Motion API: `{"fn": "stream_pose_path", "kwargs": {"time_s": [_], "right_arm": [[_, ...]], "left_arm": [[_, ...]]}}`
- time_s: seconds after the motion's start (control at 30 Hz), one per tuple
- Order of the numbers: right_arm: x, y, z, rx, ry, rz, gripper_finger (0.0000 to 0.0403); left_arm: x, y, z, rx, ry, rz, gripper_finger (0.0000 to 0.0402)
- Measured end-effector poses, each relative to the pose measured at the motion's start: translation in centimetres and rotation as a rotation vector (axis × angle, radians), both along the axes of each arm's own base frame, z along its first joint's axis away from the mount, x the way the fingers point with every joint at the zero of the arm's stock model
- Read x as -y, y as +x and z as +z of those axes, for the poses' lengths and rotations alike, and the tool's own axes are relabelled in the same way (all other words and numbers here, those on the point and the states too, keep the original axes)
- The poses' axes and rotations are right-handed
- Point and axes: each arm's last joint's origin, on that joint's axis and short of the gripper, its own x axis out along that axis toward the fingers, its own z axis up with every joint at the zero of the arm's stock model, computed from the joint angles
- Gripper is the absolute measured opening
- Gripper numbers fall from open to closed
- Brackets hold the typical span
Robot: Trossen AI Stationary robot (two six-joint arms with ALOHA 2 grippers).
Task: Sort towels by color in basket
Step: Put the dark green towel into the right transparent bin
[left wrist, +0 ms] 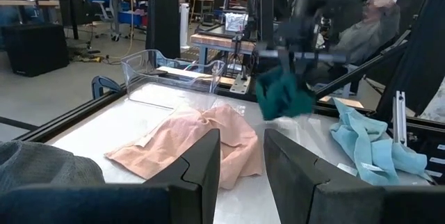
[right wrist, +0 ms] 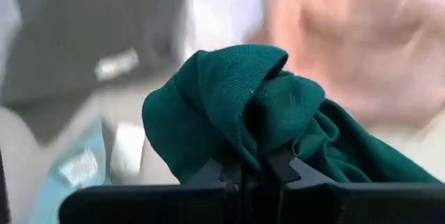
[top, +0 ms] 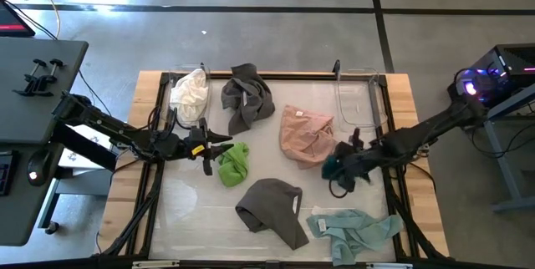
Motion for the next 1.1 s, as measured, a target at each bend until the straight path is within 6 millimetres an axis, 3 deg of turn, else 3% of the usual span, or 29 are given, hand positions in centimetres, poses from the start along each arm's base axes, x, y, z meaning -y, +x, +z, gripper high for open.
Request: {"fn": "stream_pose_path", "kwargs": {"time_s": [0.2, 0.4, 0.5, 0.63, 0.9, 1.1], "right_arm": [[1.2, -0.5, 3.2, 0.205, -0.340, -0.048, 0.0005], [3.1, -1.3, 4.5, 0.283, -0.687, -0.261, 0.0006], [4.2, -1.7, 5.0, 0.280, -0.778, -0.353, 0.0007], [6.4, -2.5, 5.5, 0.262, -0.766, -0.488, 0.0007], [10.7, -4.9, 6.4, 0.256, -0.575, -0.687, 0.0007], [13.6, -4.7, 5.8, 0.221, -0.488, -0.738, 0.0007]], "left_arm": [[0.0, 0.0, 0.0, 0.002, -0.001, 0.000, 0.0101], [0.0, 0.0, 0.3, 0.029, -0.009, 0.000, 0.0101], [-0.1, 0.0, 0.3, 0.030, -0.009, 0.005, 0.0101], [-0.2, 0.0, 0.3, 0.030, -0.009, 0.021, 0.0101], [-0.2, 0.0, 0.4, 0.037, 0.003, 0.023, 0.0101], [-0.2, 0.0, 0.5, 0.045, 0.011, 0.023, 0.0101]]}}
